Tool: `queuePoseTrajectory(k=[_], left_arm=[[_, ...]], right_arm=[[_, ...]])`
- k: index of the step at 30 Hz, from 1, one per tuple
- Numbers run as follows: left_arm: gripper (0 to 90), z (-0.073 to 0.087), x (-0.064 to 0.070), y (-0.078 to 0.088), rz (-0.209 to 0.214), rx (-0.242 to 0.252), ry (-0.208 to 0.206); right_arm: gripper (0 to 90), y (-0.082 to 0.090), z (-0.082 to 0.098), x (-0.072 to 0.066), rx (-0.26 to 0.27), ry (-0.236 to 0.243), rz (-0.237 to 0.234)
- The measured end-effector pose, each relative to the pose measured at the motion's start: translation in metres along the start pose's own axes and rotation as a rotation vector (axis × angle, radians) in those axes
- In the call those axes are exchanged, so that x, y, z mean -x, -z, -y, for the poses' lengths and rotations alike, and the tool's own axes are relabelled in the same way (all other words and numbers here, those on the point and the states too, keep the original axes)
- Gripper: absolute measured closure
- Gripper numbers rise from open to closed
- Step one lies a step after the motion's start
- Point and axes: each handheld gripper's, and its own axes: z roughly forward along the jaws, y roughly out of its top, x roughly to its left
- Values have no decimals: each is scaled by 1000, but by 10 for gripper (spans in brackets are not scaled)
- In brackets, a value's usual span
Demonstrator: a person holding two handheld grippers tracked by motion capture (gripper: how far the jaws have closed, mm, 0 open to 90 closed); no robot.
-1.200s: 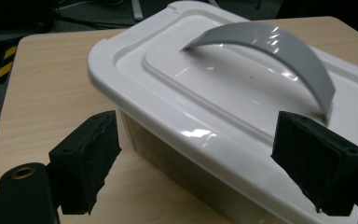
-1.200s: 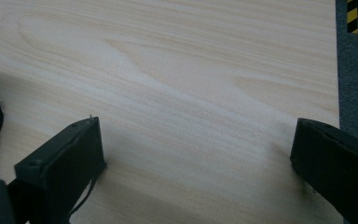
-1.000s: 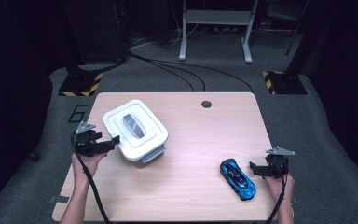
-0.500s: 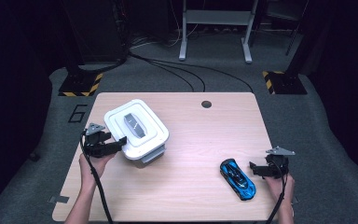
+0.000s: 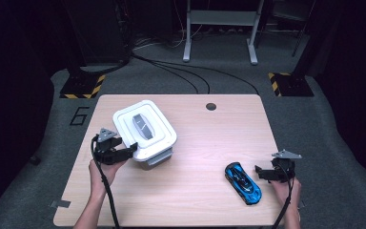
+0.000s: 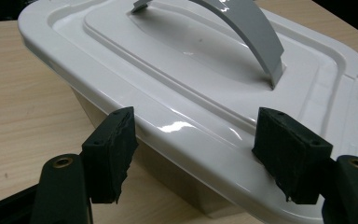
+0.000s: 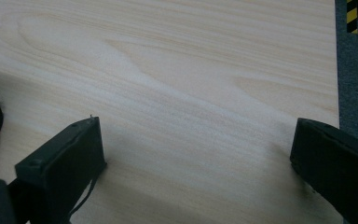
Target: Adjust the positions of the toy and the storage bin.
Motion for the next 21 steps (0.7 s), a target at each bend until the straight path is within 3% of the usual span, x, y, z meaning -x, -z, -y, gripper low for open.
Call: queuePoseTrajectory(k=[14,21], left_arm=[[319,1,28,0,3,-7,-59],[320,1,38,-3,14,-3,-53]], right_arm=[[19,0,0,0,0,0,0],[20,0,0,1,-3,10,-8]])
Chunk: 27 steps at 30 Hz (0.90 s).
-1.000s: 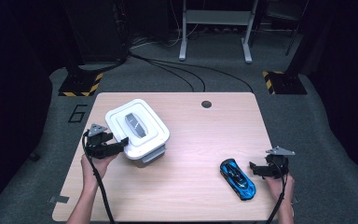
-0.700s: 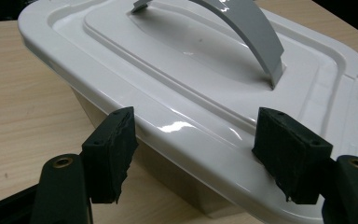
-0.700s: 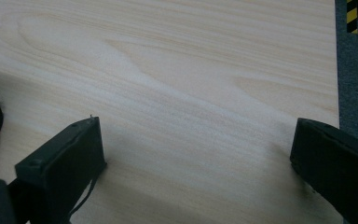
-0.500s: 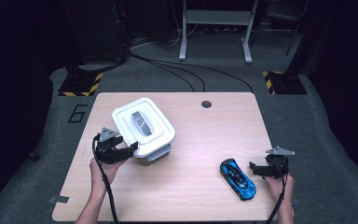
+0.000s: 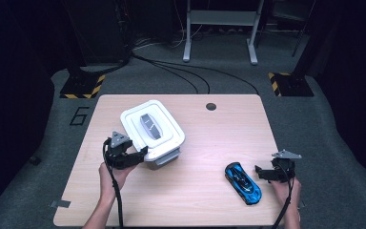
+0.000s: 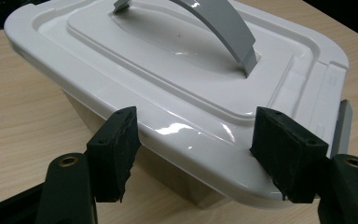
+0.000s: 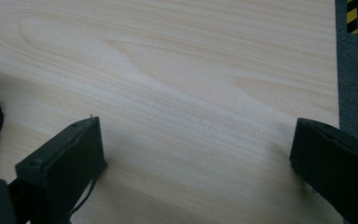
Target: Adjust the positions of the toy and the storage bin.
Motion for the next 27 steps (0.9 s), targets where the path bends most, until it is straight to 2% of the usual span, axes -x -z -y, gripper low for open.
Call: queuePoseTrajectory(k=[21,27], left_arm=[[305,-6,37,-17,53,15,10],[305,-8,52,-23,73,20,9]], right_arm=[[21,0,0,0,1,0,0],[22,0,0,0,1,1,0]])
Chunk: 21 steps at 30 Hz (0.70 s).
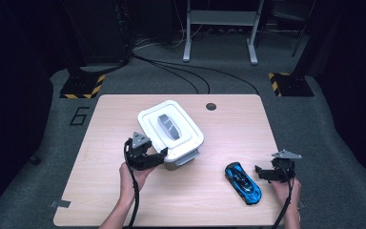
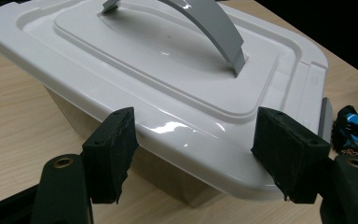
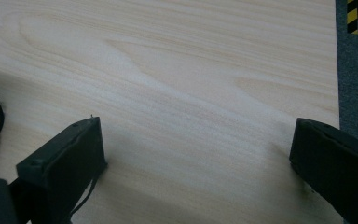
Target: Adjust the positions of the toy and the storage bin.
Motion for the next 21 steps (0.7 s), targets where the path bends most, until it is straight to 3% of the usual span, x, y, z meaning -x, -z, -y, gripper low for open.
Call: queuePoseTrajectory(k=[12,21], left_arm=[[307,-3,19,-9,28,7,5],[308,-4,31,-16,41,18,-17]], right_arm=[[22,0,0,0,0,0,0],[23,0,0,0,0,0,-1]])
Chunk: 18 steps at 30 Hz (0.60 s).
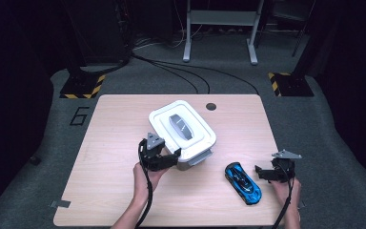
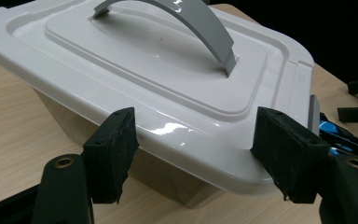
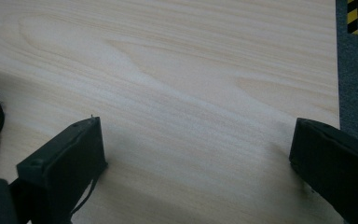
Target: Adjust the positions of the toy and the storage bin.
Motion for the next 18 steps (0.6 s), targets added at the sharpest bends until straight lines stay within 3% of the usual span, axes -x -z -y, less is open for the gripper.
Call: queuePoseTrajectory(k=[3,8,14,18], left_arm=[[309,0,-3,1,15,-3,3],[280,2,-15,8,15,-7,47],[205,12,-33,25,-9,-4,39],[168,24,-52,33,-51,-40,11]], right_arm=[[23,0,0,0,0,-1,-1],[24,0,0,0,0,-1,-1],[23,0,0,0,0,-1,0],[24,0,0,0,0,-1,-1]])
